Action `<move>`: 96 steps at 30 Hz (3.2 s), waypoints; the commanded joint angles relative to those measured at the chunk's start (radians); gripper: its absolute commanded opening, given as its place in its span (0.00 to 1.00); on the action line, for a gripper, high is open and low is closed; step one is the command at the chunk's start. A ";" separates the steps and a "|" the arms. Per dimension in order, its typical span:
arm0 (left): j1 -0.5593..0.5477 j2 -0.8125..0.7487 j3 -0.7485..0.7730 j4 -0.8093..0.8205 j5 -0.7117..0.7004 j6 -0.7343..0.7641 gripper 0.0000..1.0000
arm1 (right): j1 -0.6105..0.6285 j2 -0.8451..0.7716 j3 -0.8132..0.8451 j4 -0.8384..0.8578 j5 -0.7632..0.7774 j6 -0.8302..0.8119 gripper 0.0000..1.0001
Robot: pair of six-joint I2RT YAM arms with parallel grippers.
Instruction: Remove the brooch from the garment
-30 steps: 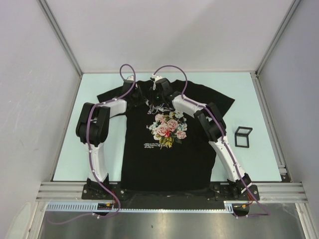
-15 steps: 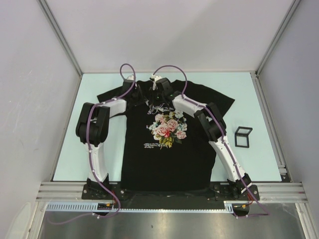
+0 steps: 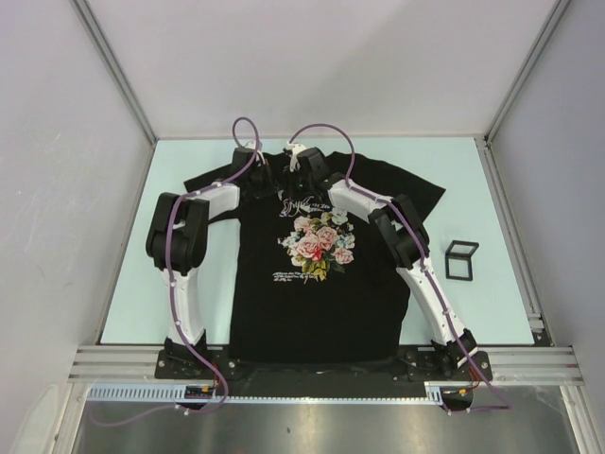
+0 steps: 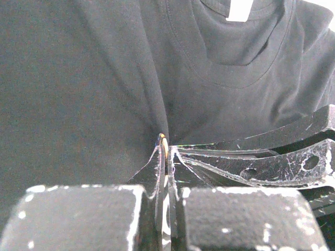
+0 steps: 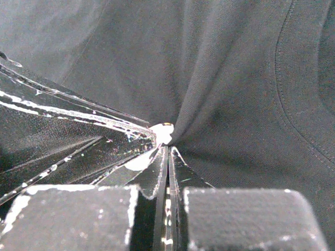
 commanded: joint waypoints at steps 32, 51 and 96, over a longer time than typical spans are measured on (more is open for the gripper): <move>-0.114 0.081 0.141 -0.269 0.033 0.074 0.00 | 0.047 -0.068 -0.025 0.269 -0.076 0.024 0.00; -0.132 0.058 0.111 -0.263 0.014 0.102 0.00 | 0.060 -0.125 -0.065 0.408 -0.062 0.095 0.00; -0.111 -0.131 0.035 -0.206 -0.318 0.396 0.00 | -0.071 -0.287 -0.346 0.315 0.156 0.234 0.01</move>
